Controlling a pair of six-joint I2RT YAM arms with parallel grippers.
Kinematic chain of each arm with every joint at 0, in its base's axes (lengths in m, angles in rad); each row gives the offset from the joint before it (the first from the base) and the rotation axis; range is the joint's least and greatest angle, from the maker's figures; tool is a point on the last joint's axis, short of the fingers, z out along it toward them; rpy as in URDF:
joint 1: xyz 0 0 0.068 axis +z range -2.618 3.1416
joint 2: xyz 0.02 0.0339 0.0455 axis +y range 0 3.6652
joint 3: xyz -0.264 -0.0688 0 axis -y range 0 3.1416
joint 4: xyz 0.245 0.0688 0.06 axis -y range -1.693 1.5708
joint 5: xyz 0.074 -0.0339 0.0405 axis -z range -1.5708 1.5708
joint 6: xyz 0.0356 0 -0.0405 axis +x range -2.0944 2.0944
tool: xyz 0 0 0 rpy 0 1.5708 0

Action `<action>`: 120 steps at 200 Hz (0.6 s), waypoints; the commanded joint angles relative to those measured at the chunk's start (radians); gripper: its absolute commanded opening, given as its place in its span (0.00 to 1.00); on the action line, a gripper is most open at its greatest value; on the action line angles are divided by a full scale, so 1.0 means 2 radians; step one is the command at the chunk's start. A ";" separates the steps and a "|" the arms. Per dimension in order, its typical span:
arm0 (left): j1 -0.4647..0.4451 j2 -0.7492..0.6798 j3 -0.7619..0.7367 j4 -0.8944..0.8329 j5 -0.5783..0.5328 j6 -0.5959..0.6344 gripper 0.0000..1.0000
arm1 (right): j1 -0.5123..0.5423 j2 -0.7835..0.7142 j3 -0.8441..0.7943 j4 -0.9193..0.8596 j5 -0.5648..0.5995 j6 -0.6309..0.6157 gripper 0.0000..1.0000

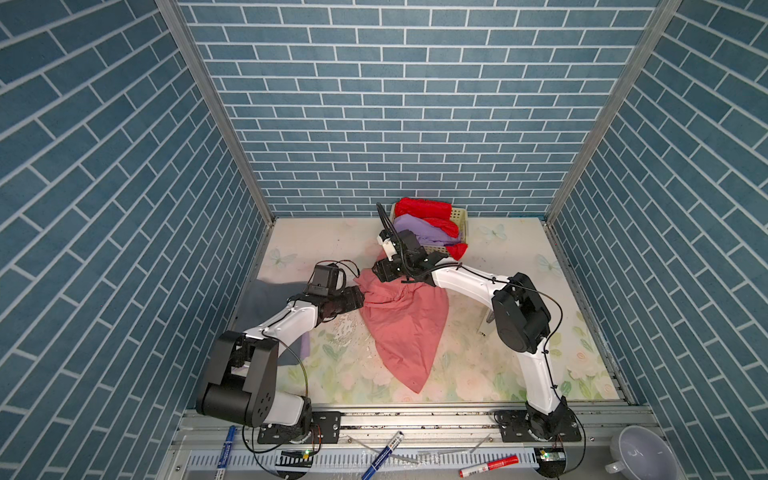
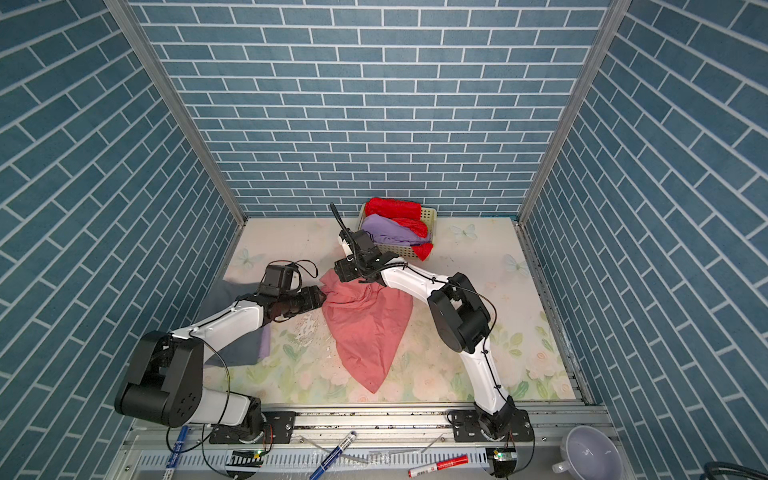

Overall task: Fold and stack the t-shirts
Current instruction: 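Lower the pink t-shirt onto the table in front of the basket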

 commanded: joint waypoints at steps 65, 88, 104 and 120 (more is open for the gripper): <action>-0.002 0.090 -0.023 0.153 0.035 -0.108 0.50 | 0.018 0.104 0.100 -0.079 0.057 -0.046 0.69; -0.003 0.093 -0.024 0.152 0.021 -0.113 0.37 | 0.023 0.128 0.123 -0.105 0.079 -0.048 0.67; -0.003 0.090 -0.026 0.152 0.014 -0.113 0.26 | 0.025 0.136 0.130 -0.113 0.085 -0.045 0.46; -0.003 0.084 -0.026 0.151 0.010 -0.112 0.14 | 0.025 0.131 0.131 -0.114 0.104 -0.037 0.10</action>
